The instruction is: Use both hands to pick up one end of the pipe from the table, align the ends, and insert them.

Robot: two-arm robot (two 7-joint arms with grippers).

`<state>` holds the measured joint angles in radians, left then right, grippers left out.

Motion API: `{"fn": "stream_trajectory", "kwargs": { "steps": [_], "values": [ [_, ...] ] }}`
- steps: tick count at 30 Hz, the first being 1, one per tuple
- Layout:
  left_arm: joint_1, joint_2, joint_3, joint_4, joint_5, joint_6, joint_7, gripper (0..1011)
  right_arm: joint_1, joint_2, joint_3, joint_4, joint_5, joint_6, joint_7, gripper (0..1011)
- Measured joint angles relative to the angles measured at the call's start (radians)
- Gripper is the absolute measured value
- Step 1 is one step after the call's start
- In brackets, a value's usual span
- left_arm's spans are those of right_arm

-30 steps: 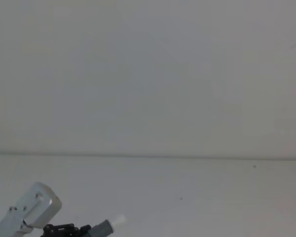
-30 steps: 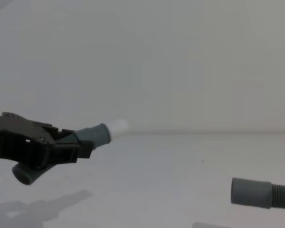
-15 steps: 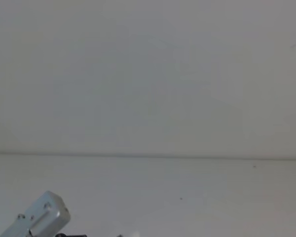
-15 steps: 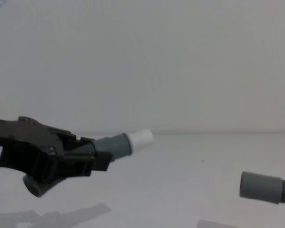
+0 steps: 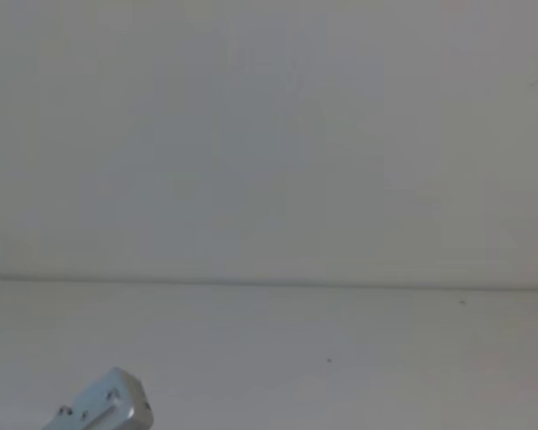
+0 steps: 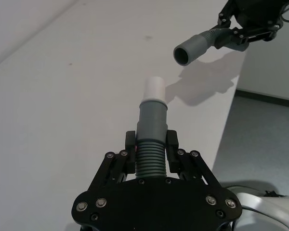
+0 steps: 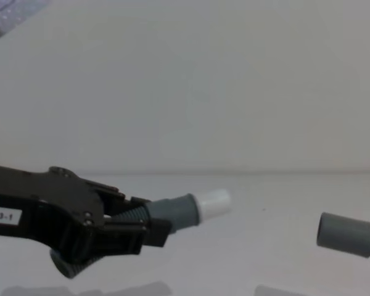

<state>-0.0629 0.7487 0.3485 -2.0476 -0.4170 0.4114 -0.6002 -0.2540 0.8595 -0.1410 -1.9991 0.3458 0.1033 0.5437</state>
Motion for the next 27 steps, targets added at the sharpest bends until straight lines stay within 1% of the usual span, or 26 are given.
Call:
{"fn": "stream_trajectory", "kwargs": {
  "steps": [1,8,12,21,27],
  "values": [
    [-0.009,0.001,0.009,0.004,0.0,0.0,-0.009,333,-0.001,0.002,0.001,0.001,0.007,-0.006,0.008,113],
    [-0.042,0.005,0.04,0.021,0.001,0.0,-0.041,334,-0.005,0.023,0.007,0.013,0.05,-0.042,0.073,112],
    [-0.059,0.006,0.055,0.029,0.001,0.0,-0.058,333,-0.004,0.031,0.007,0.017,0.066,-0.054,0.097,112],
    [-0.098,0.005,0.09,0.046,-0.003,0.005,-0.09,333,0.005,0.044,0.001,0.025,0.088,-0.066,0.128,106],
    [-0.118,0.004,0.11,0.054,-0.01,0.013,-0.111,333,0.019,0.052,-0.012,0.031,0.097,-0.066,0.143,106]
  ]
}}
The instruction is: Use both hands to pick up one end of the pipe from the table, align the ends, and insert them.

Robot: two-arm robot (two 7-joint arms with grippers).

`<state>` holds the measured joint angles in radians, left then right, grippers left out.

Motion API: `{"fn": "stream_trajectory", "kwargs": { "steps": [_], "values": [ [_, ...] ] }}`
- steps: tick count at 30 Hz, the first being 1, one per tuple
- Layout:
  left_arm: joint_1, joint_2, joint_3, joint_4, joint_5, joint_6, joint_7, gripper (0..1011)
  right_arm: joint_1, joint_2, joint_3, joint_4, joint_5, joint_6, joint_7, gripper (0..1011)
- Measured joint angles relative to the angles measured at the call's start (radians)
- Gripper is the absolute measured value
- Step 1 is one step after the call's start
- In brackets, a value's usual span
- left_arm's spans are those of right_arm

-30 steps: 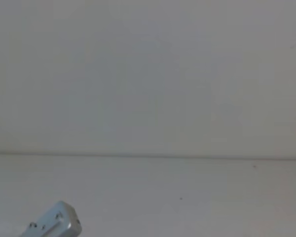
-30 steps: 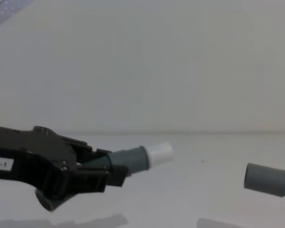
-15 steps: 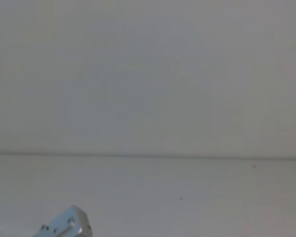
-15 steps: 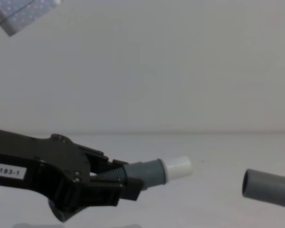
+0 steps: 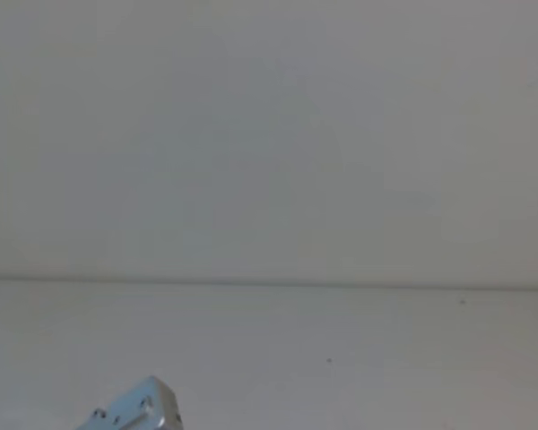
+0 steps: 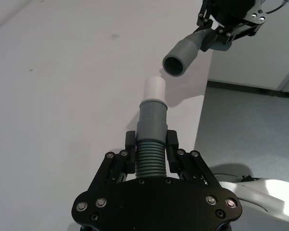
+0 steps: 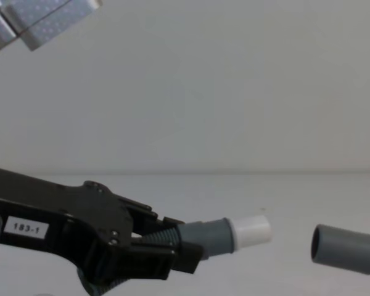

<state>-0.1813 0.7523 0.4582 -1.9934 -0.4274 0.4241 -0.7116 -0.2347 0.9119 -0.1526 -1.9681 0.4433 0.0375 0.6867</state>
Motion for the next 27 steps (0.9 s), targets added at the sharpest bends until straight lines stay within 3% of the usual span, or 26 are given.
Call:
{"fn": "stream_trajectory", "kwargs": {
  "steps": [27],
  "values": [
    [-0.06,-0.003,0.049,0.01,-0.039,0.03,-0.041,334,0.037,0.027,-0.037,0.004,0.011,0.009,0.016,104]
  ]
}}
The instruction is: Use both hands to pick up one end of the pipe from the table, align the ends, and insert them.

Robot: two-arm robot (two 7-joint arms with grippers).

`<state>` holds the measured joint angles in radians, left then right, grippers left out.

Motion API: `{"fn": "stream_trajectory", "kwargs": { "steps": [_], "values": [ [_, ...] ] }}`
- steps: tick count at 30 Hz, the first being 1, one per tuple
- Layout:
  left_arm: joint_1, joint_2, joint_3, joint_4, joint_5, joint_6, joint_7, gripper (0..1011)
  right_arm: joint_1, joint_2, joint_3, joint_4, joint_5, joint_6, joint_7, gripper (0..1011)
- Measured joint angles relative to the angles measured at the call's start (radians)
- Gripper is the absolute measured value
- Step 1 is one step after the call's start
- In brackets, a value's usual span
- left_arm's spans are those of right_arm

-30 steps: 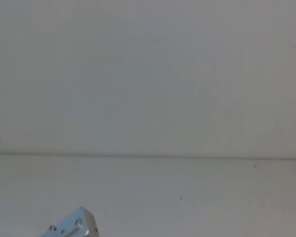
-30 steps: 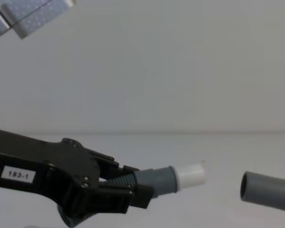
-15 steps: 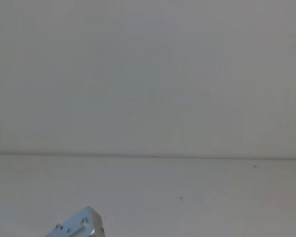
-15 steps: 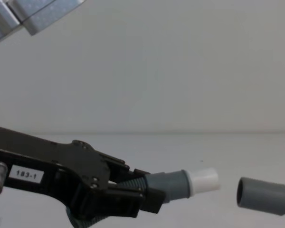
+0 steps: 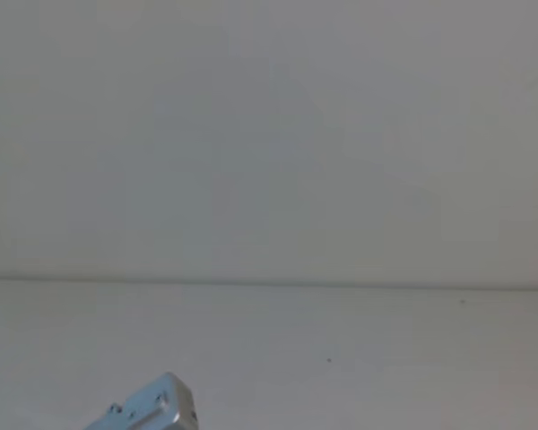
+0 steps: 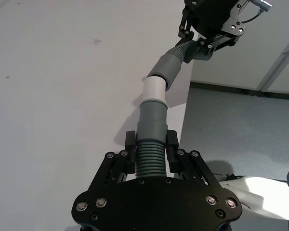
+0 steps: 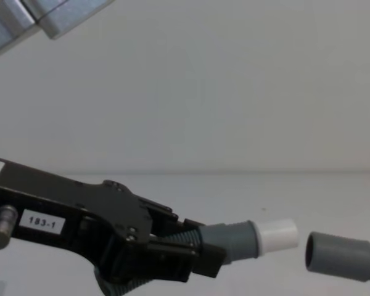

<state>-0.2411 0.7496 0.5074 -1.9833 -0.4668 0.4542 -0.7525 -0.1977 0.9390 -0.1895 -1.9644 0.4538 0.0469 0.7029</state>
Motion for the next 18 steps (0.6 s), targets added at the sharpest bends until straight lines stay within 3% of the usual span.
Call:
{"fn": "stream_trajectory", "kwargs": {
  "steps": [18],
  "values": [
    [-0.032,0.008,0.028,0.002,-0.01,0.028,-0.007,334,-0.012,0.034,0.01,-0.019,0.02,-0.032,0.01,102]
  ]
}}
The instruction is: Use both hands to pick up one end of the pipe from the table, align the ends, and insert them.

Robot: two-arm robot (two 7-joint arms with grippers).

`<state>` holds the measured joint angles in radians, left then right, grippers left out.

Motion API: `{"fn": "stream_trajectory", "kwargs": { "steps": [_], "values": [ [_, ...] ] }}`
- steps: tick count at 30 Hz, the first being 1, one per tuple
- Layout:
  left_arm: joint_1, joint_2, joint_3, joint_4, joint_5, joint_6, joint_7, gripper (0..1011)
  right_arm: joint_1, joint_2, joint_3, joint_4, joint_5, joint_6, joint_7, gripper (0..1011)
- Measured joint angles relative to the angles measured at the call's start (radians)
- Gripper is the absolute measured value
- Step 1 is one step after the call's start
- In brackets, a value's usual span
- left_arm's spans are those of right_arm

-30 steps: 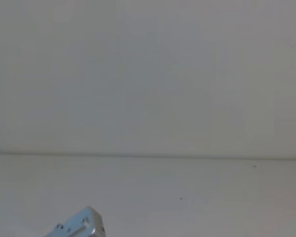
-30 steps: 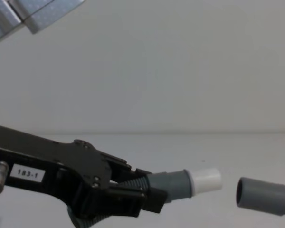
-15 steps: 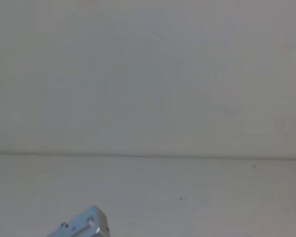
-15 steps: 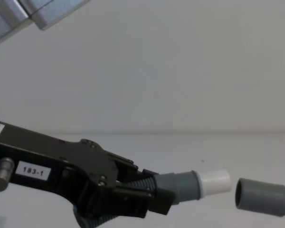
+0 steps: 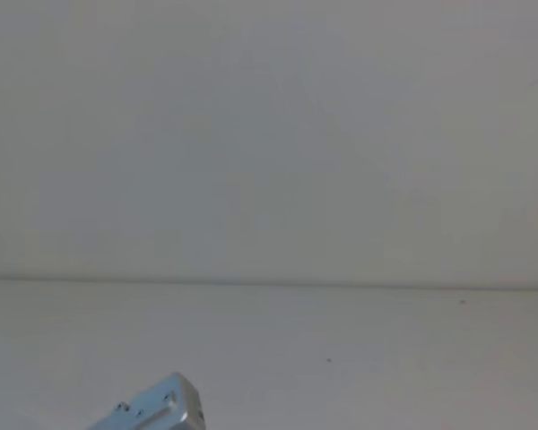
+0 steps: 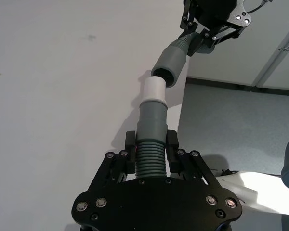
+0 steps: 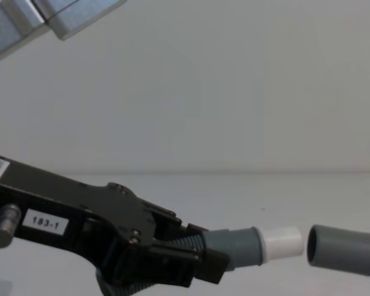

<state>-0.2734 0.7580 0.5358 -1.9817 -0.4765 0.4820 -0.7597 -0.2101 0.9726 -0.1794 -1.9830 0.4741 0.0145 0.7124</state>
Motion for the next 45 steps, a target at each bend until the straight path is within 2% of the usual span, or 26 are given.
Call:
{"fn": "stream_trajectory", "kwargs": {
  "steps": [10,22,33,45],
  "values": [
    [-0.015,-0.007,0.012,0.008,-0.014,0.004,-0.001,334,-0.003,0.011,0.0,-0.005,0.008,-0.013,0.004,95],
    [-0.019,-0.005,0.014,0.006,-0.04,0.008,-0.001,333,0.017,0.01,-0.031,0.005,-0.003,-0.018,0.003,95],
    [-0.008,0.021,0.008,-0.016,-0.068,0.014,-0.004,334,0.041,0.006,-0.055,0.014,-0.008,-0.014,0.001,95],
    [-0.008,0.051,0.017,-0.033,-0.075,0.03,-0.006,333,0.048,0.018,-0.06,0.009,0.005,-0.019,0.001,95]
  ]
}}
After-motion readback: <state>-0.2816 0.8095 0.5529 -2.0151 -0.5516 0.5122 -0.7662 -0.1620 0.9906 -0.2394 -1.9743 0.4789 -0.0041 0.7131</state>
